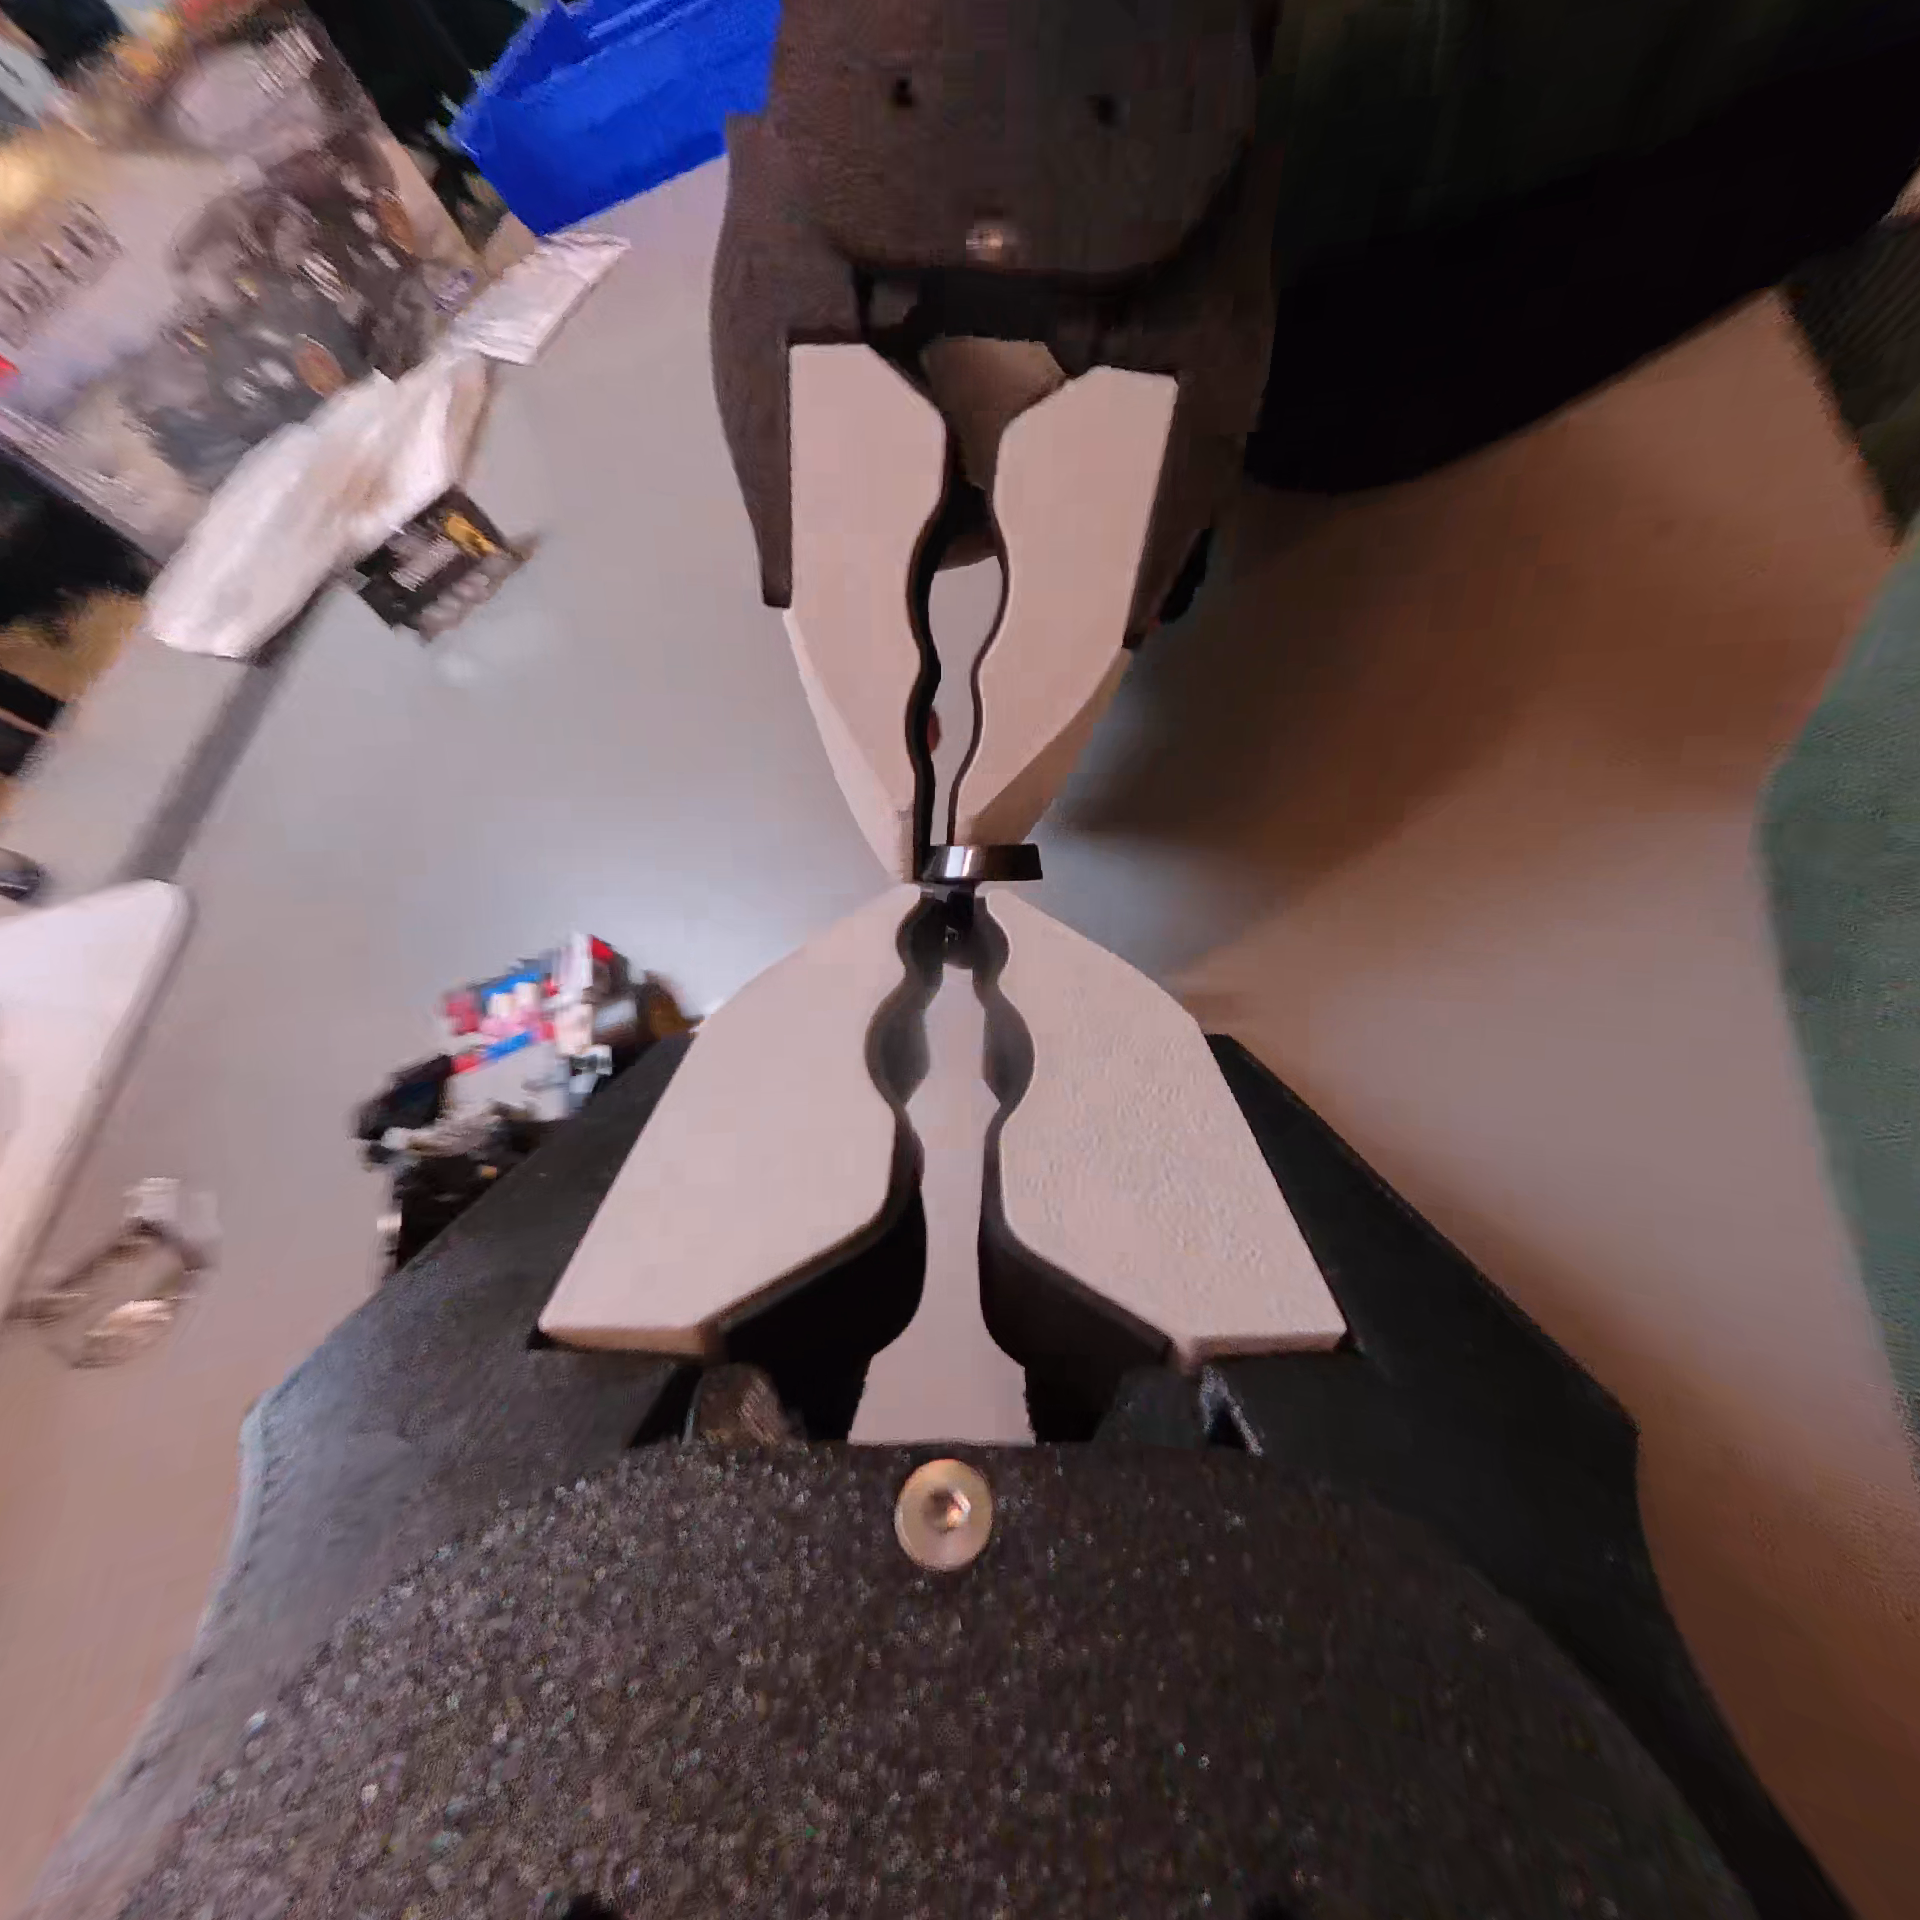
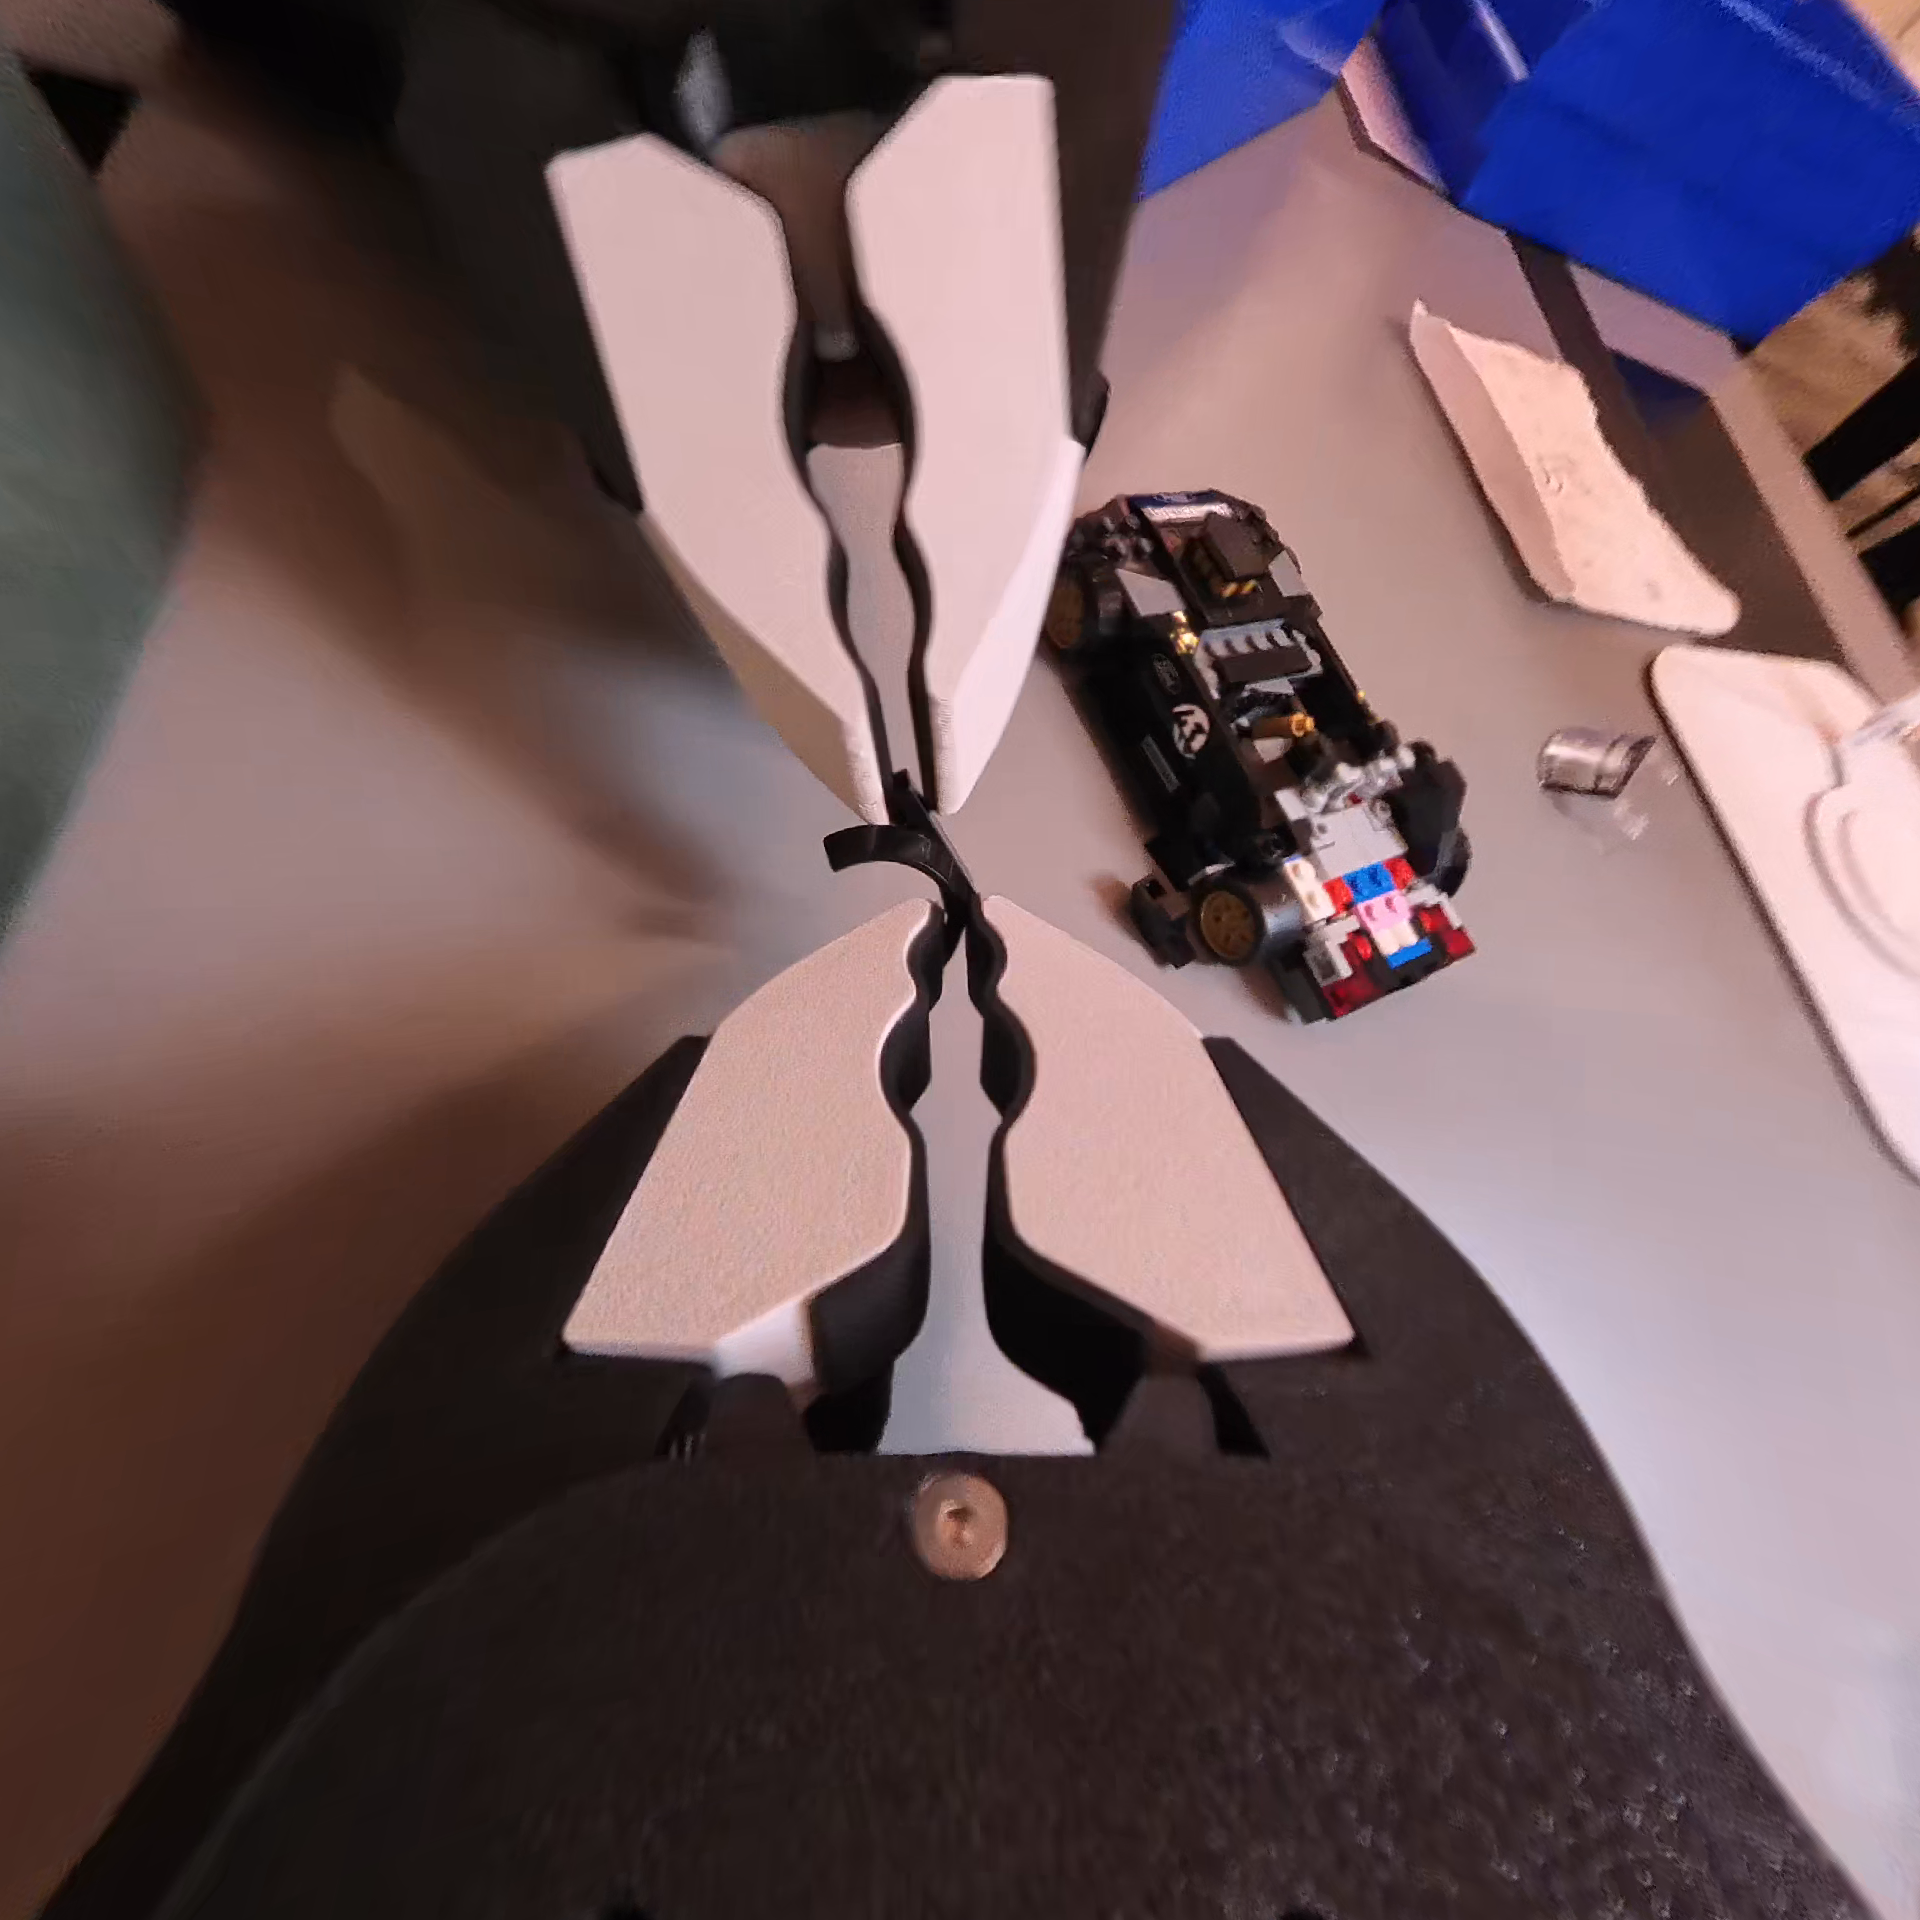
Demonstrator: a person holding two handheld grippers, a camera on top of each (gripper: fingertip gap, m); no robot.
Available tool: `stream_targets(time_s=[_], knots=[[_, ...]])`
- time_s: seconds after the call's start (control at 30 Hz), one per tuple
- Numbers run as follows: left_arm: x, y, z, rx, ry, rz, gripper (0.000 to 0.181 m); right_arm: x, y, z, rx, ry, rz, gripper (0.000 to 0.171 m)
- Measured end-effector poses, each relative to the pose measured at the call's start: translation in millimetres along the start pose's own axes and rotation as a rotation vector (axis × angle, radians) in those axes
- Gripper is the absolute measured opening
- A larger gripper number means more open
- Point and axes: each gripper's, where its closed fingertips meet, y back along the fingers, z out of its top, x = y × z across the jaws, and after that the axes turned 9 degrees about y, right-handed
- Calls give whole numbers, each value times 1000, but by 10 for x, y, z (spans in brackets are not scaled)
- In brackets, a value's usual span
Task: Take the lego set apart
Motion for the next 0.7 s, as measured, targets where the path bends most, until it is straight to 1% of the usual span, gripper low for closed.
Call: stream_targets(time_s=[0.07,0.17,0.2,0.3,0.4,0.5,0.6,0.67,0.7], knots=[[-26,23,-8,-19,162,-103,6,41,-10,14,14,78,-11,4],[24,91,18,-63,462,-252,3,115,-33,75,5,165,-17,3],[58,99,1,-69,492,-250,3,106,-31,94,4,181,-30,3],[133,108,-39,-70,473,-199,4,64,-2,98,-3,162,-43,3],[238,160,-38,-103,469,-148,4,-52,22,-88,64,125,-85,3],[342,235,-78,-118,442,-80,3,-374,111,-498,247,37,-218,4],[402,291,-128,-106,409,-23,3,-723,338,-1032,475,-74,-388,4],[419,314,-154,-102,393,2,3,-843,481,-1297,558,-185,-449,4],[414,320,-168,-97,389,6,3,-863,522,-1384,572,-239,-454,4]])
